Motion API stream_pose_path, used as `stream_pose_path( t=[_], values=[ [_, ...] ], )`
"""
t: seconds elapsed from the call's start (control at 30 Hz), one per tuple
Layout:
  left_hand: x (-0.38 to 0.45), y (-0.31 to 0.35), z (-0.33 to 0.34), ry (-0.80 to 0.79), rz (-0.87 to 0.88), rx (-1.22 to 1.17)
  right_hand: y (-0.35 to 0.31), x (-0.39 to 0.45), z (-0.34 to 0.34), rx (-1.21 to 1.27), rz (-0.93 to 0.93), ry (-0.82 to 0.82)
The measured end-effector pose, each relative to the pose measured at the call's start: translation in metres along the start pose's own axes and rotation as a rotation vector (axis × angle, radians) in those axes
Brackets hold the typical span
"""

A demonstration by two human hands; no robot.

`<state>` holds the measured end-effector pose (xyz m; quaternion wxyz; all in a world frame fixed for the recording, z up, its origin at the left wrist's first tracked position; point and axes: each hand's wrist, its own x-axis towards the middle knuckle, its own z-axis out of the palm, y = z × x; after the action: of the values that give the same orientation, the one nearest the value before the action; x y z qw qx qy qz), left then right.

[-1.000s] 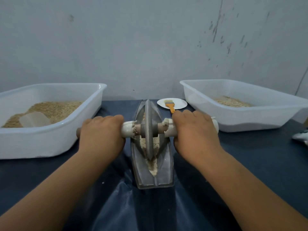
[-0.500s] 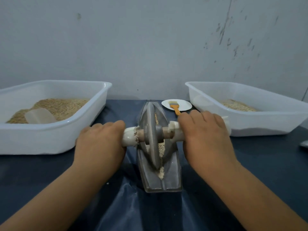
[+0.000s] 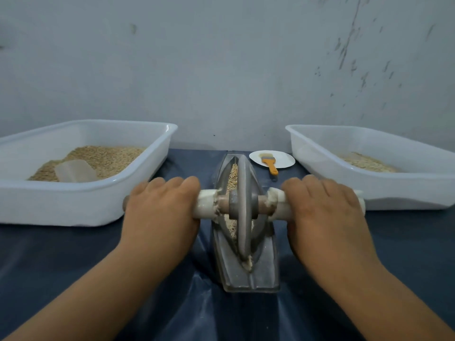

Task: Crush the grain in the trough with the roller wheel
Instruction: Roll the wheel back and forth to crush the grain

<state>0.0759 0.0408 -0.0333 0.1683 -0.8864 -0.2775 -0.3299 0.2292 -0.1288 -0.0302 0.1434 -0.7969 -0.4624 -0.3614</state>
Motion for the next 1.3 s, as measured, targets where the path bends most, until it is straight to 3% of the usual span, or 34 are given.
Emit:
stream_pose_path(
  t=[0.07,0.17,0.27,0.33,0.47,0.6,0.67,0.8,0.9,0.97,1.07,1.2,1.3],
  values=[
    [0.000,-0.004,0.001,0.016,0.022,-0.015,0.002,0.002,0.002,-0.007,-0.004,0.023],
    [0.018,0.003,0.005,-0.087,-0.061,0.033,0.000,0.027,0.008,-0.039,0.047,-0.210],
    [0.034,0.008,0.011,-0.193,-0.120,0.030,-0.001,0.043,0.013,-0.034,0.081,-0.291],
    [0.030,0.003,0.011,-0.223,-0.113,0.008,0.000,0.037,0.011,-0.085,0.050,-0.246],
    [0.005,-0.003,0.008,0.004,0.022,0.014,0.002,0.013,0.012,-0.077,-0.014,-0.005],
    [0.029,0.005,0.013,-0.097,-0.058,0.066,0.010,0.034,0.019,-0.087,0.036,-0.274],
    [0.043,0.009,0.017,-0.172,-0.095,0.033,0.007,0.041,0.021,-0.071,0.082,-0.324],
    [0.032,0.004,0.011,-0.198,-0.107,-0.017,0.000,0.031,0.012,-0.152,0.043,-0.209],
    [0.007,0.001,0.007,-0.031,-0.030,-0.036,0.002,0.013,0.004,-0.135,-0.044,0.041],
    [0.007,-0.003,0.009,0.038,0.006,-0.037,0.005,0.009,0.004,-0.128,-0.043,0.043],
    [0.026,0.001,0.014,-0.083,-0.042,0.016,0.010,0.027,0.019,-0.195,-0.017,-0.180],
    [0.066,-0.004,0.038,-0.331,-0.087,-0.043,0.031,0.076,0.048,0.010,0.008,-0.400],
    [0.090,-0.015,0.050,-0.466,-0.096,-0.165,0.036,0.104,0.065,0.047,-0.028,-0.373]
  ],
)
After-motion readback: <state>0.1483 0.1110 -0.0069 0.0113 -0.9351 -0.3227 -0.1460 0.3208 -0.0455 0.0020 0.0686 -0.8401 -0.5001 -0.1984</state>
